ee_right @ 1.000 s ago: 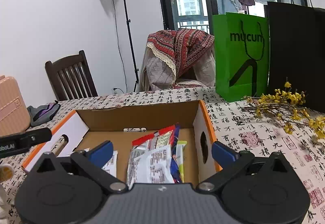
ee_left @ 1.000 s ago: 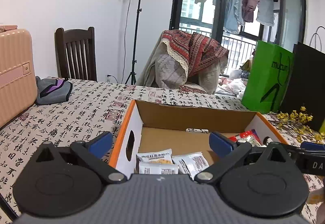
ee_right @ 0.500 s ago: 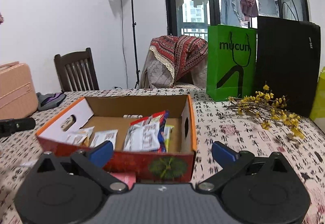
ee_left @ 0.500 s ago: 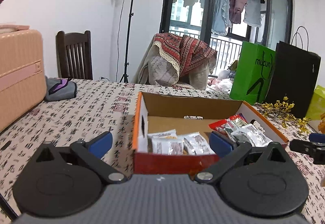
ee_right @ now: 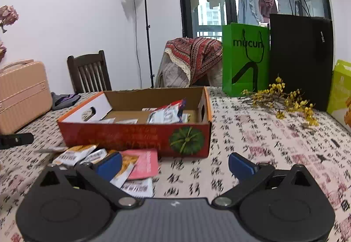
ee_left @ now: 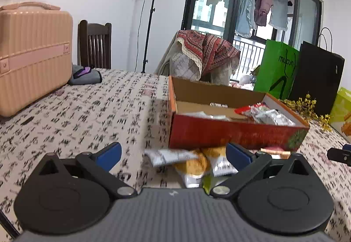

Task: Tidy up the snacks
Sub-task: 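Withdraw both grippers from the box back toward the snack pile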

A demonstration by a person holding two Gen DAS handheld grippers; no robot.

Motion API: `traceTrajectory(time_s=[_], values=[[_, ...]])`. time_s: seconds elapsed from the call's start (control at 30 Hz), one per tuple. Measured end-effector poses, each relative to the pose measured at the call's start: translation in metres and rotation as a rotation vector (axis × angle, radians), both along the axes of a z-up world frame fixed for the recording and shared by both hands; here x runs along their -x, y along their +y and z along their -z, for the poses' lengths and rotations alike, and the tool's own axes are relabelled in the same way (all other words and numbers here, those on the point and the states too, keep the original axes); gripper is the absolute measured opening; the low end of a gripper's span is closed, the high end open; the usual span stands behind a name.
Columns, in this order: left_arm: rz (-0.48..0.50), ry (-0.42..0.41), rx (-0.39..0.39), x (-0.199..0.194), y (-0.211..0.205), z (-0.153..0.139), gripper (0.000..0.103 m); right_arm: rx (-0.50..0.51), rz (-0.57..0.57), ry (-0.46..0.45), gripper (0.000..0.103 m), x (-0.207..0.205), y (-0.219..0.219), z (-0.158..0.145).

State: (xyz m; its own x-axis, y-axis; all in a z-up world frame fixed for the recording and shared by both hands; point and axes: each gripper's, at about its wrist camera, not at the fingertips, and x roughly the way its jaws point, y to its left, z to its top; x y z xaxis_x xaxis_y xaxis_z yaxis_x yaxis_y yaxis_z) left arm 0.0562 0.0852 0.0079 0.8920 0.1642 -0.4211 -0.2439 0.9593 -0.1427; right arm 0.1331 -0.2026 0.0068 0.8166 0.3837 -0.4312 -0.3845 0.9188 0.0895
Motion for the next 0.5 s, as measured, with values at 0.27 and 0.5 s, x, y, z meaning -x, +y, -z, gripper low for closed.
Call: traceTrajectory(time_s=[0.27,0.5], values=[[-0.014,0.000,0.011,0.018,0.001,0.014,0.103,0.019,-0.043,0.019,0.103,0.019,0.005,0.011],[-0.006,0.014,0.021,0.021,0.004,0.025,0.103,0.050,-0.066,0.051,0.103,0.021,0.018,0.020]])
